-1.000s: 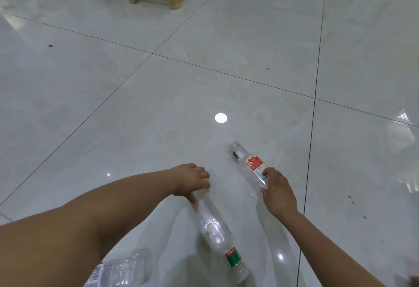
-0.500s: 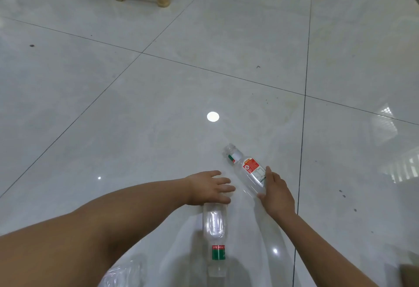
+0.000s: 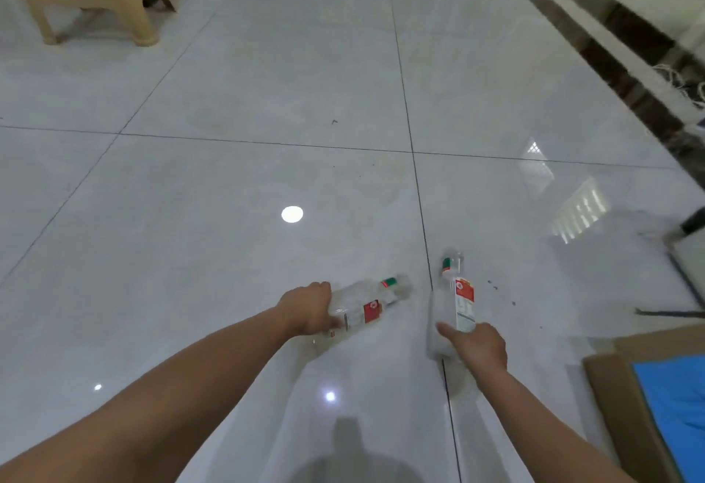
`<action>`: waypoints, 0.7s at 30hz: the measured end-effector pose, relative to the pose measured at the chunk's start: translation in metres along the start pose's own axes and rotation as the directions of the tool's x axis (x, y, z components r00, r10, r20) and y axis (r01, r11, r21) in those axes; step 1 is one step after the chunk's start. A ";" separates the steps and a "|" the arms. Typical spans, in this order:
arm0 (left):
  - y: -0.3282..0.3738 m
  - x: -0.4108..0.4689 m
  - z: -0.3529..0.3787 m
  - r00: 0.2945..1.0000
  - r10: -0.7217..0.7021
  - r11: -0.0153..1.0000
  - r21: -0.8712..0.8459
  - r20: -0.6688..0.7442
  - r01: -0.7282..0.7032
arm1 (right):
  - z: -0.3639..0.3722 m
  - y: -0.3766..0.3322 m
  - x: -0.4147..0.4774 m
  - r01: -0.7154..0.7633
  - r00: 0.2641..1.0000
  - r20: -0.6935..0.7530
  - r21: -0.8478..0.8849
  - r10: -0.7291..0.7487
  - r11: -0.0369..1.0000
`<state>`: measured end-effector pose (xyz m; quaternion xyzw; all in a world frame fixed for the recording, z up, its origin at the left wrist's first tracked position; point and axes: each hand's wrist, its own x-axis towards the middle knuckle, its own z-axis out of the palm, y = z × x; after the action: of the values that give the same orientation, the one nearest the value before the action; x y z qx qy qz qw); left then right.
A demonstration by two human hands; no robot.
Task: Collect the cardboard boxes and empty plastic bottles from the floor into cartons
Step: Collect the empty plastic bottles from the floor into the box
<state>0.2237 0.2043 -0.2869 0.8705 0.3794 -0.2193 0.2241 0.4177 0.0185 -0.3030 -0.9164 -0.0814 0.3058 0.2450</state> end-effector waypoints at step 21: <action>0.409 -0.038 -0.139 0.605 0.748 0.367 -0.590 -0.273 -0.719 | -0.308 0.014 -0.065 0.400 0.505 -0.833 0.458 0.226 0.794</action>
<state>0.5397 0.0102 -0.0633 0.8059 -0.0016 0.0313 0.5913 0.5504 -0.1361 -0.0624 -0.8095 0.1027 -0.1938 0.5447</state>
